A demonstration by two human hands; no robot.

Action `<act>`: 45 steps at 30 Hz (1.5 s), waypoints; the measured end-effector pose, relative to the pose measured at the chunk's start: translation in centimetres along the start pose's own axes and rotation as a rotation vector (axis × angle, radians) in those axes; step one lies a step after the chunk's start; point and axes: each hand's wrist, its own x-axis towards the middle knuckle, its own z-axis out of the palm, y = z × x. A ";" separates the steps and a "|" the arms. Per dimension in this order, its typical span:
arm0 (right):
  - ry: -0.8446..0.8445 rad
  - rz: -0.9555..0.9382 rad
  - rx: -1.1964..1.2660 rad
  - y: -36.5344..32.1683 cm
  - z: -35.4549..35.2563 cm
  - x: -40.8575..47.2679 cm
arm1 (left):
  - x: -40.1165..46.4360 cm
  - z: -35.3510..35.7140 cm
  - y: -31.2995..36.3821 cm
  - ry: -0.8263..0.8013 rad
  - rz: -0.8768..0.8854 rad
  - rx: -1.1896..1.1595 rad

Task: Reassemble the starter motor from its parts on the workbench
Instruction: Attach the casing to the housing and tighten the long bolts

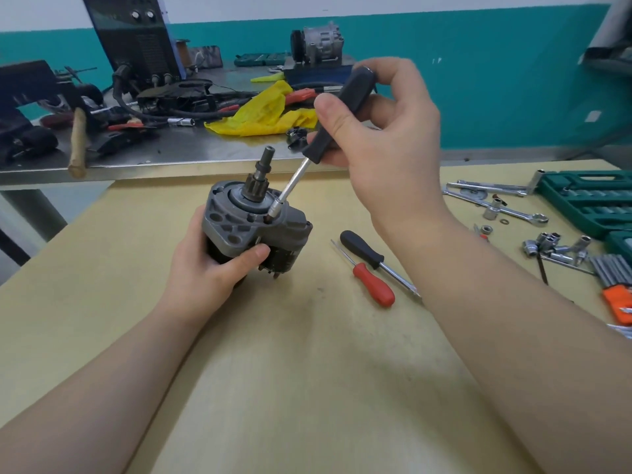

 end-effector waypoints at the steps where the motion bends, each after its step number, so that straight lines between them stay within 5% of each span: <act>1: 0.029 -0.015 0.015 -0.1 -0.6 0.4 | 0.1 0.0 0.1 0.004 -0.001 0.008; 7: 0.296 -0.120 -0.112 0.0 -6.7 4.8 | -0.3 0.8 0.8 0.063 -0.024 -0.007; 11: 0.015 0.141 -0.552 4.4 -8.4 5.4 | -0.1 1.1 1.1 0.108 -0.037 -0.020; 17: -0.316 0.467 -0.878 11.3 -8.8 2.7 | 0.0 1.3 1.0 0.134 -0.037 -0.020; 28: -0.497 0.308 -1.528 11.9 -8.6 2.1 | -0.2 0.2 1.3 0.050 -0.021 0.011; 37: -0.862 0.114 -0.808 6.9 -1.8 -1.6 | 0.3 -0.6 0.4 -0.038 -0.061 0.013; 45: -0.564 0.092 -0.573 6.2 0.0 -2.9 | -0.9 1.0 2.5 0.073 -0.261 -0.348</act>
